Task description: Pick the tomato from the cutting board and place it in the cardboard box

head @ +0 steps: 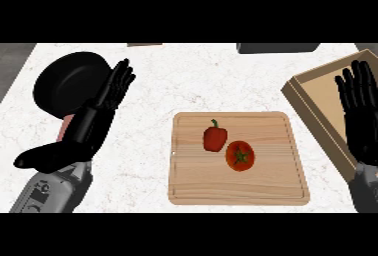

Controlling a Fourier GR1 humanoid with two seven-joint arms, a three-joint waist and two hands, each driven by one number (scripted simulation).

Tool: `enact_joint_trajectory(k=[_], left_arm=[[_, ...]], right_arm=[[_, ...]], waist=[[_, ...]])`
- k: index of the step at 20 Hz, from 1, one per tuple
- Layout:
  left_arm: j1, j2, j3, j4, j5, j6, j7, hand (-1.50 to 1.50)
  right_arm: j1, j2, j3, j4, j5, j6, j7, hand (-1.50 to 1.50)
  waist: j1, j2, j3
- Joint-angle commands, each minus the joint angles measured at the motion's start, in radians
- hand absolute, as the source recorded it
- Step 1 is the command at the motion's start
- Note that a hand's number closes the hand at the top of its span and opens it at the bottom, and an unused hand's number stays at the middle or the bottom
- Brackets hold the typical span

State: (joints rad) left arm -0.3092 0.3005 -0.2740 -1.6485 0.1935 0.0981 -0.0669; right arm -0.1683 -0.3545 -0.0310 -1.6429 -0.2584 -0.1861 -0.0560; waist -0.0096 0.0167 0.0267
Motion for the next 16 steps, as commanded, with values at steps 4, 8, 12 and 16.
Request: enact_joint_trajectory(k=[4,8,12,16], left_arm=[[0.147,0.068,0.162,0.03,0.093,0.046,0.141,0.0],[0.24,0.094,0.236,0.103,0.157,0.047,0.182,0.0],[0.262,0.113,0.262,0.075,0.209,0.016,0.233,0.0],[0.301,0.159,0.314,0.057,0.247,-0.039,0.234,0.0]], right_arm=[[0.094,0.021,0.075,-0.141,0.083,-0.028,-0.006,-1.5],[0.162,0.047,-0.054,-0.174,0.274,-0.3,-0.152,-1.5],[0.313,0.171,0.108,-0.299,0.388,-0.323,-0.443,-1.5],[0.482,0.132,0.273,-0.442,0.577,-0.327,-0.436,-1.5]], waist=[[0.016,-0.025,-0.028],[-0.014,-0.033,-0.029],[-0.005,-0.027,-0.025],[-0.002,-0.025,-0.028]])
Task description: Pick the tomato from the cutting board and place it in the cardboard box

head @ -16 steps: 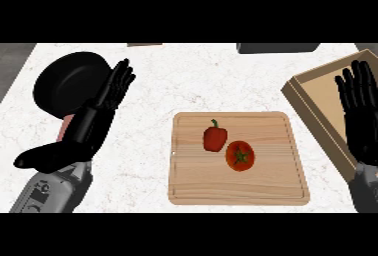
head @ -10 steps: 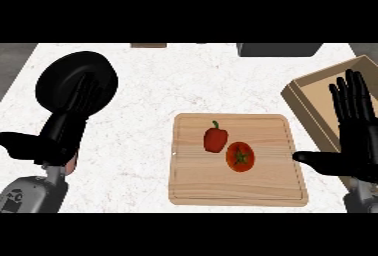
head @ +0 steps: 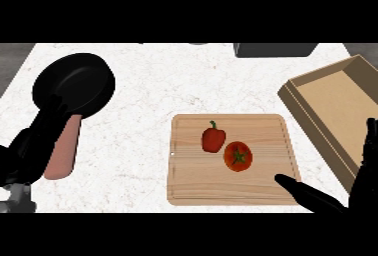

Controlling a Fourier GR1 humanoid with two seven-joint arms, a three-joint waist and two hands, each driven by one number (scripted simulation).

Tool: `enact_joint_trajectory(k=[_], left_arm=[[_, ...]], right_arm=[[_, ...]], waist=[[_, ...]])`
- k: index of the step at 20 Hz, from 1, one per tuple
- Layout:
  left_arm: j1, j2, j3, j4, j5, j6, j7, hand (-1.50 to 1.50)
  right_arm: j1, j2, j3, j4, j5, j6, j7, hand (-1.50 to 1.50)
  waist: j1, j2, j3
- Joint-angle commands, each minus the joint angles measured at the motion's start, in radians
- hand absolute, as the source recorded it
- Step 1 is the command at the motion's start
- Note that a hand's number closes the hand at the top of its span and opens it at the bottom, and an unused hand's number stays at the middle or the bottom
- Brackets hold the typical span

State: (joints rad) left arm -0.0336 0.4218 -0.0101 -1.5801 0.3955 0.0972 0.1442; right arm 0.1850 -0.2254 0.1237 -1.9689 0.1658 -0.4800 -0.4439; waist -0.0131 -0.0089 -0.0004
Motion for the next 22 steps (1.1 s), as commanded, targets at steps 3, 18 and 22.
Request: enact_joint_trajectory(k=[3,18,22], left_arm=[[0.033,0.012,0.027,-0.03,0.029,-0.018,0.021,0.0],[-0.01,0.001,0.002,-0.042,0.006,-0.017,0.043,0.0],[0.008,0.002,0.014,-0.044,0.008,-0.022,0.054,0.0]], right_arm=[[0.2,-0.102,0.145,-0.098,0.338,-0.009,0.147,-1.5],[0.156,-0.123,0.327,-0.336,0.925,0.562,1.044,-1.5],[0.015,0.028,0.441,-0.284,0.942,0.731,1.241,-1.5]], waist=[[0.003,0.002,-0.005],[0.041,0.015,-0.006],[0.042,0.013,-0.003]])
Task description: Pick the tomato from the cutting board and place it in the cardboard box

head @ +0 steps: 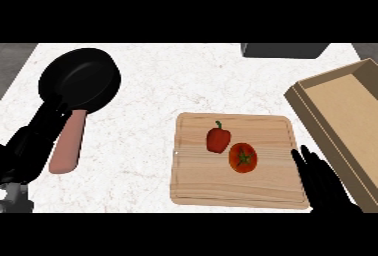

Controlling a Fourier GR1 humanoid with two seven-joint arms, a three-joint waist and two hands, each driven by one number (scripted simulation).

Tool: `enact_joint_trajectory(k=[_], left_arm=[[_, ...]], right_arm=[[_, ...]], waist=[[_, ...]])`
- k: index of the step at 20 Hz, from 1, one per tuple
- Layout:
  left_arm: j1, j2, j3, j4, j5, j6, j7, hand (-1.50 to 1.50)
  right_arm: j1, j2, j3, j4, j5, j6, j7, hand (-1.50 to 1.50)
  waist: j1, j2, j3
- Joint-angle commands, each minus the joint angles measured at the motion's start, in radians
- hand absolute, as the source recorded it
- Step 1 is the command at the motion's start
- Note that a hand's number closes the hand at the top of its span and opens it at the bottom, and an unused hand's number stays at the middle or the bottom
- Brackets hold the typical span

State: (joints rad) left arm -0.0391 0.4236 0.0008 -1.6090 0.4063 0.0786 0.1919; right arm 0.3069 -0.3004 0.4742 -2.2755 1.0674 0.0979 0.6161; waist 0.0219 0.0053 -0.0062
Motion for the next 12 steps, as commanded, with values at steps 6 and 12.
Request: enact_joint_trajectory(k=[6,12], left_arm=[[0.003,-0.027,0.023,0.026,-0.027,-0.018,-0.007,0.0],[0.052,-0.033,0.08,0.012,-0.029,-0.068,-0.041,0.0]], right_arm=[[-0.315,0.248,0.045,0.096,0.001,0.365,0.341,-1.5],[-0.314,0.298,0.091,0.173,0.049,0.351,0.364,-1.5]], waist=[[-0.016,-0.003,0.005],[-0.019,-0.006,0.006]])
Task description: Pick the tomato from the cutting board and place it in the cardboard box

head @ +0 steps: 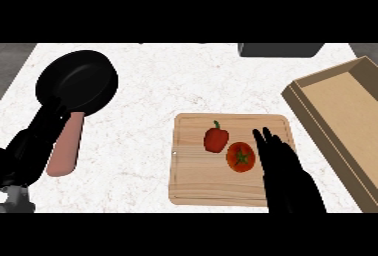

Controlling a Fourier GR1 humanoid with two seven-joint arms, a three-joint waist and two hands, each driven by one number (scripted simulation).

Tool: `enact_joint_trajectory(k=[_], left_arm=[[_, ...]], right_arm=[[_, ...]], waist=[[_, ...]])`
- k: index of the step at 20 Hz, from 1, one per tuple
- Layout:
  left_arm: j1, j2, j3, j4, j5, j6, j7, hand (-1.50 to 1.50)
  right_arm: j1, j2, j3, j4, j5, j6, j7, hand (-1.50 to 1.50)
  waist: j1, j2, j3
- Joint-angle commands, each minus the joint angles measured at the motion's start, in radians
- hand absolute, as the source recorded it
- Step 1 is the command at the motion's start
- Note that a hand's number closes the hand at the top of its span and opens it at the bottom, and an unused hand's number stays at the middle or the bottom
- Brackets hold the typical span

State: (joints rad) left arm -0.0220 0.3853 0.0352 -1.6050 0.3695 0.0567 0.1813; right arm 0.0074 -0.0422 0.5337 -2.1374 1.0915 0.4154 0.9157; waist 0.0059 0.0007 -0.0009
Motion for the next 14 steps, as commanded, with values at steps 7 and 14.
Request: enact_joint_trajectory(k=[7,14], left_arm=[[0.029,-0.058,0.02,-0.051,-0.045,-0.026,0.052,0.0],[-0.007,-0.064,0.066,-0.088,-0.054,-0.039,0.107,0.0]], right_arm=[[-0.025,0.041,0.023,0.156,0.038,-0.096,-0.037,-1.5],[-0.038,0.029,0.015,0.222,0.074,-0.14,-0.095,-1.5]], waist=[[-0.004,-0.001,0.001],[-0.004,-0.001,0.001]])
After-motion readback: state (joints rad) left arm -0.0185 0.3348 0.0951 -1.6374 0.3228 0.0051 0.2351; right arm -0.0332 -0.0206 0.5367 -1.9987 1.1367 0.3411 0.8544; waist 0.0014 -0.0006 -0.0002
